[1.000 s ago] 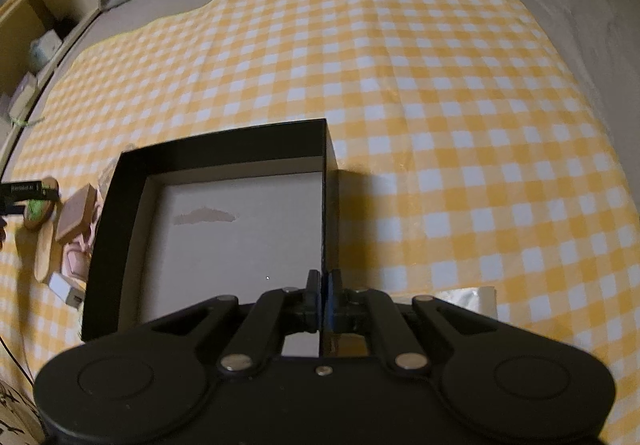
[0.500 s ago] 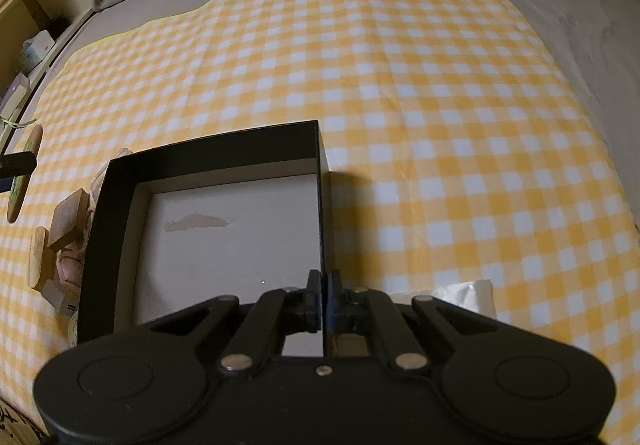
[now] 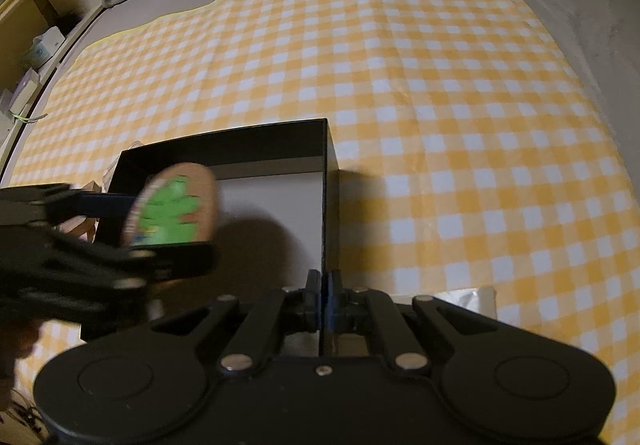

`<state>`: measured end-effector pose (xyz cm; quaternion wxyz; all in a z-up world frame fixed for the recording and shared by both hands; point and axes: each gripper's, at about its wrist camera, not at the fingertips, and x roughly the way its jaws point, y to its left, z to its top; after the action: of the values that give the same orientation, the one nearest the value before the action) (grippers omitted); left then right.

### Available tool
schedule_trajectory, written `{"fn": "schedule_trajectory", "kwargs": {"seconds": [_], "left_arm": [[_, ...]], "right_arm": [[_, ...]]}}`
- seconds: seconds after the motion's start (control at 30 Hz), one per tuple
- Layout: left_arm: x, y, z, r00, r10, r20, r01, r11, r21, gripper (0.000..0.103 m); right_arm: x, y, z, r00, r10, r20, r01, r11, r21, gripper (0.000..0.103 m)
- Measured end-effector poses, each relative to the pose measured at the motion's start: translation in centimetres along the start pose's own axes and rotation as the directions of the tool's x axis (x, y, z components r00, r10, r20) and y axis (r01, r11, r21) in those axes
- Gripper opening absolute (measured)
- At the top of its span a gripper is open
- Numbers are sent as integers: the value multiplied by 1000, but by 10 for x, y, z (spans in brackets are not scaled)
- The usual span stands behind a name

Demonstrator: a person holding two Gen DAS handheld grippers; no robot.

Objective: Organize rigid objects
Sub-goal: 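Grasp the round bear coaster with the left gripper and lift it, then lower the bear coaster into the black box and open the left gripper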

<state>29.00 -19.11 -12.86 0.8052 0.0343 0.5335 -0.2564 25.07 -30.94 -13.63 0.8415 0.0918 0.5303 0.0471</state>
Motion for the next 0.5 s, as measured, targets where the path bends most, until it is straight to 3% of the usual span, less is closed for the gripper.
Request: {"fn": "schedule_trajectory", "kwargs": {"seconds": [0.23,0.5], "left_arm": [[33,-2,11,1000,-9,-16,9,1000,-24,99],[49,11,15,995,-99,24,102,985,-143,102]], "right_arm": [[0,-3,0,999,39,-12,-39,999,4,5],[0,-2,-3,998,64,-21,-65,998,-13,6]]}}
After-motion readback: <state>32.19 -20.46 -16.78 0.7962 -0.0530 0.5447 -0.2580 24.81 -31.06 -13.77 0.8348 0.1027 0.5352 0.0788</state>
